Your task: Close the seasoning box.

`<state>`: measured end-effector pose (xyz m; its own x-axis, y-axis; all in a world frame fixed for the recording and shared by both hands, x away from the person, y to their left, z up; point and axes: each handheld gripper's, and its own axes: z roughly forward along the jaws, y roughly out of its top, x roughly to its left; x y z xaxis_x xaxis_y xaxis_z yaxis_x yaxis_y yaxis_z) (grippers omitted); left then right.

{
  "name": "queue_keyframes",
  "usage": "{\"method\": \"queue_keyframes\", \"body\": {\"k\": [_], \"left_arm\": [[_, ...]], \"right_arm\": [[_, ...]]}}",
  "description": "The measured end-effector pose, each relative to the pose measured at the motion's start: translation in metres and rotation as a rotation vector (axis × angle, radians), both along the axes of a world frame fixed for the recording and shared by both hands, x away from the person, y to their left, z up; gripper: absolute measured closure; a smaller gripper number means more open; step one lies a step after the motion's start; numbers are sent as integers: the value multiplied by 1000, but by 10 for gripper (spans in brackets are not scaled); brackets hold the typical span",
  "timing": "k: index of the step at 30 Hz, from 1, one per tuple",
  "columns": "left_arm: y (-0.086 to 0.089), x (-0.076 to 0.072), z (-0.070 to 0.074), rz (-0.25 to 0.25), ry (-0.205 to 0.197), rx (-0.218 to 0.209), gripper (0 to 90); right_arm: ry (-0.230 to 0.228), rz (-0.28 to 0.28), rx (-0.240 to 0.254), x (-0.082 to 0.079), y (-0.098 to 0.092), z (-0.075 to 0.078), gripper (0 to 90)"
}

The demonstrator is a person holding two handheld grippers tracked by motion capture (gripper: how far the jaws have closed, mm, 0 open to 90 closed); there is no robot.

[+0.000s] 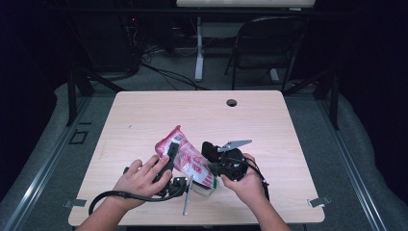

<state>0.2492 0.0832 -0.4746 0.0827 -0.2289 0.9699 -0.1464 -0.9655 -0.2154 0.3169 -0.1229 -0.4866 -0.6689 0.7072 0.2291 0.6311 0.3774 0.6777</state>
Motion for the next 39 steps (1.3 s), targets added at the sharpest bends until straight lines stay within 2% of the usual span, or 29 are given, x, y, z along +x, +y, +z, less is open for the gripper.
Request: {"method": "queue_keyframes", "body": {"k": [4, 11, 22, 39], "left_arm": [[-3, -1, 0, -12, -4, 6, 710], [-4, 0, 1, -10, 0, 1, 710], [-2, -1, 0, -13, -7, -2, 711], [-1, -1, 0, -9, 0, -1, 711]], "right_arm": [[8, 8, 4, 1, 1, 0, 796], [13, 21, 4, 2, 4, -1, 896], [4, 6, -7, 3, 7, -2, 900], [2, -16, 11, 5, 9, -3, 900]]}}
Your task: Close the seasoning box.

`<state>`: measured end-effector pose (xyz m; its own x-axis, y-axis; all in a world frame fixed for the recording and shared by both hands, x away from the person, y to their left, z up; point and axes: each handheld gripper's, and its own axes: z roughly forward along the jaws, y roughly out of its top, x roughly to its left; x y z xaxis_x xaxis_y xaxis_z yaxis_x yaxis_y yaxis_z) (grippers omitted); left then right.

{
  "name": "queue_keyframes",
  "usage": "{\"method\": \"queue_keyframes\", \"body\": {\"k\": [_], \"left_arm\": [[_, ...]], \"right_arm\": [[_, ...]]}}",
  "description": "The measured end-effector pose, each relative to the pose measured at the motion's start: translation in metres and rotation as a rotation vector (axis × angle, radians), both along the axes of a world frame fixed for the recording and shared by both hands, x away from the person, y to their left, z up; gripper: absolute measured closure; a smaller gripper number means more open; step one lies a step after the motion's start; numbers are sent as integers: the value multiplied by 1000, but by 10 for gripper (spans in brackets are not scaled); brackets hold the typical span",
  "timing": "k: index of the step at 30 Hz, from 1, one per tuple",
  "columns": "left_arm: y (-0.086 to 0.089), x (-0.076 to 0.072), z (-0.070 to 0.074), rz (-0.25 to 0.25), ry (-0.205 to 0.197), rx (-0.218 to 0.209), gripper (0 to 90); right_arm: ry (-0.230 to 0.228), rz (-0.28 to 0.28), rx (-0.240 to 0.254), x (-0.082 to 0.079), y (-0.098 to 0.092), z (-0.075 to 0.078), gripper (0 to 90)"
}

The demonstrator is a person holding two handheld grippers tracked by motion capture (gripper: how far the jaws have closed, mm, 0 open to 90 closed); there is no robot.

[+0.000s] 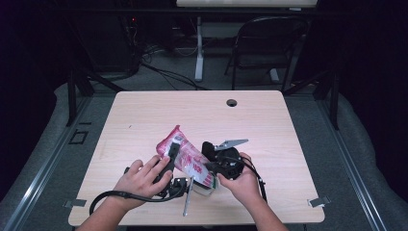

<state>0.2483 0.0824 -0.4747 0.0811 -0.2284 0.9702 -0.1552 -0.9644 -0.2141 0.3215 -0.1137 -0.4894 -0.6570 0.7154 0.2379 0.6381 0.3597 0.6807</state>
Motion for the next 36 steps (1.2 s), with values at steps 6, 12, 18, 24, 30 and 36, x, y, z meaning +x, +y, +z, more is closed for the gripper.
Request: {"method": "queue_keyframes", "body": {"k": [6, 12, 18, 24, 30, 36], "left_arm": [[0, 0, 0, -3, -6, 5, 710], [0, 0, 0, -3, -2, -2, 707], [0, 0, 1, -14, -11, 7, 712], [0, -2, 2, -19, 2, 9, 741], [2, -4, 2, -20, 14, 11, 751], [2, -6, 2, -29, 1, 41, 756]], "right_arm": [[0, -5, -6, 1, 1, 0, 900], [-2, -7, -3, 1, 1, 0, 900], [-4, -14, -2, 2, 1, 0, 900], [-4, -20, 3, 1, 1, 0, 900], [0, -23, 5, 2, 1, 0, 900], [0, -34, 14, 2, 0, 0, 900]]}}
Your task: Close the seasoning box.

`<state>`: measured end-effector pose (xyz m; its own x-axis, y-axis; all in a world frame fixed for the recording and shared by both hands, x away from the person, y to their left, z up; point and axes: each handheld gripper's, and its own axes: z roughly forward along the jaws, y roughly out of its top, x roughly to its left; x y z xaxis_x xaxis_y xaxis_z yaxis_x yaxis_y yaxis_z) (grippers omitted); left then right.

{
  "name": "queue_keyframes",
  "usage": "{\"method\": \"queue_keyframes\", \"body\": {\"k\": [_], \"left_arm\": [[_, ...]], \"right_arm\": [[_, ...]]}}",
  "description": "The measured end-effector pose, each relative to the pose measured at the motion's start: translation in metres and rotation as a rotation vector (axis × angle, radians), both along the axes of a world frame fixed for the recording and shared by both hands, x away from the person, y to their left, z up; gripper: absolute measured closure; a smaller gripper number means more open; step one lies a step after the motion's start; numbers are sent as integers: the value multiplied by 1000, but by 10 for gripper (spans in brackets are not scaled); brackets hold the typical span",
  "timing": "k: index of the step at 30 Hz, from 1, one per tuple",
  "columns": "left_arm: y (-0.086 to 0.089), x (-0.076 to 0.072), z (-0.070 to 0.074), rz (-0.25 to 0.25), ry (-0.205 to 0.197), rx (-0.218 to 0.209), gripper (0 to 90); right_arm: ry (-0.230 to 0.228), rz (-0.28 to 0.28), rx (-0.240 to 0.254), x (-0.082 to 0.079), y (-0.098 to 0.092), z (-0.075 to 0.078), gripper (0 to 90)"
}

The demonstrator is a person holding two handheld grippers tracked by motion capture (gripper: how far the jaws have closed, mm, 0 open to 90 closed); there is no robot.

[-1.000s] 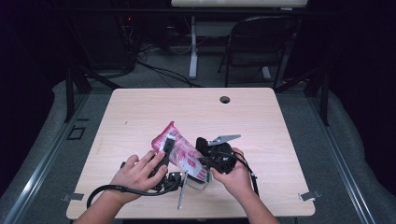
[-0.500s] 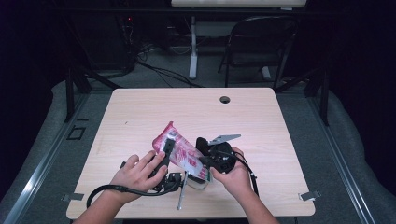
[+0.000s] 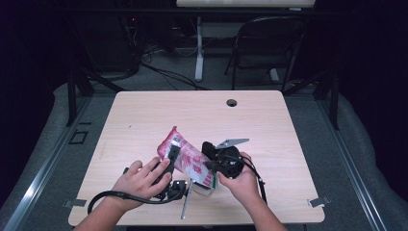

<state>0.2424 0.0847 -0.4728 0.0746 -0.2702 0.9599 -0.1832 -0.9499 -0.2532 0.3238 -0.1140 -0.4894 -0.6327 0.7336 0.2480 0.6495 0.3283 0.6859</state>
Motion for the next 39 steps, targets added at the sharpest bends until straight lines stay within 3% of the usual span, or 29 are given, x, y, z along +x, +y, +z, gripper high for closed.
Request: {"method": "queue_keyframes", "body": {"k": [19, 26, 39], "left_arm": [[0, -1, -1, -19, 3, 30, 768], [-2, 0, -2, -27, -16, 31, 769], [-5, -2, -1, -36, -42, 39, 774]], "right_arm": [[4, -14, 9, 2, -2, -1, 900], [-2, -25, -10, -1, 0, 0, 900], [9, -23, 6, 0, 3, -2, 900]]}}
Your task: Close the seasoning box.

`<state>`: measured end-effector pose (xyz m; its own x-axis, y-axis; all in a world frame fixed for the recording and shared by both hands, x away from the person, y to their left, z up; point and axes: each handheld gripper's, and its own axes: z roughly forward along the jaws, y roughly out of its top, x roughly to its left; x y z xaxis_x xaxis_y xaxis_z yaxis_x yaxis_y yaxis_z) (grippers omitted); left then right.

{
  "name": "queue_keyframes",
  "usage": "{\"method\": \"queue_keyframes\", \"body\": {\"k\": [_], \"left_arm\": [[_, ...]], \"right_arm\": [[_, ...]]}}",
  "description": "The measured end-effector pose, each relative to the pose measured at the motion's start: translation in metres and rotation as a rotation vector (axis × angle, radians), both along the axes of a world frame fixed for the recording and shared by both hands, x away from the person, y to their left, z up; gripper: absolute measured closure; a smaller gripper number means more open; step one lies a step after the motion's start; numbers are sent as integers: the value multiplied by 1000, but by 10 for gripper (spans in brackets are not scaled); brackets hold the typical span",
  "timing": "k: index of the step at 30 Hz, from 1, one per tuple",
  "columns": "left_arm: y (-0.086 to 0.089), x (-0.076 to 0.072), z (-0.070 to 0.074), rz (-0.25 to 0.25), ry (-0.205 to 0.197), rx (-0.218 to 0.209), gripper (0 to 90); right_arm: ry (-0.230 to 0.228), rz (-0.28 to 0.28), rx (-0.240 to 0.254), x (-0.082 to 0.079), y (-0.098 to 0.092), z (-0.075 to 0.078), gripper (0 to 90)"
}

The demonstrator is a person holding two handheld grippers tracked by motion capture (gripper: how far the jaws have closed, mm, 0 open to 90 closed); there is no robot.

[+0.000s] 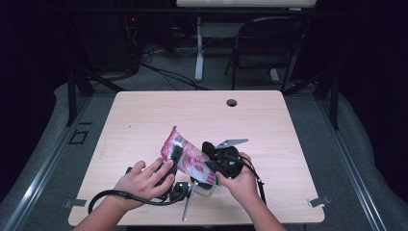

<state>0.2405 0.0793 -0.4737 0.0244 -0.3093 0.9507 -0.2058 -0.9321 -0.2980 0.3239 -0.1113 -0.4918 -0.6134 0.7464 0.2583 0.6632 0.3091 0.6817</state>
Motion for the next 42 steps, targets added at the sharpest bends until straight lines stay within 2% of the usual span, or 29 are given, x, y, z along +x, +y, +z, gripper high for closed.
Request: {"method": "queue_keyframes", "body": {"k": [7, 9, 13, 14, 22, 27, 42], "left_arm": [[0, 0, 0, 6, 16, -1, 776], [1, 0, 0, -3, 4, -4, 777], [1, -1, -1, -1, 5, -4, 777], [1, -1, -2, -9, 8, -18, 777], [0, -2, 0, -1, 12, 0, 777], [-1, -2, -2, -17, 7, -16, 778], [-2, -4, -1, -23, 2, -10, 779]], "right_arm": [[-4, 3, -10, 1, 3, -2, 900], [-3, 1, -9, 1, 3, -2, 900], [-2, -4, -9, 1, 4, -2, 900], [2, -3, -10, 1, 3, -2, 900], [1, -6, -3, 2, 4, -4, 900], [1, -10, -2, 3, 5, -5, 900], [5, -8, 4, 2, 6, -7, 900]]}}
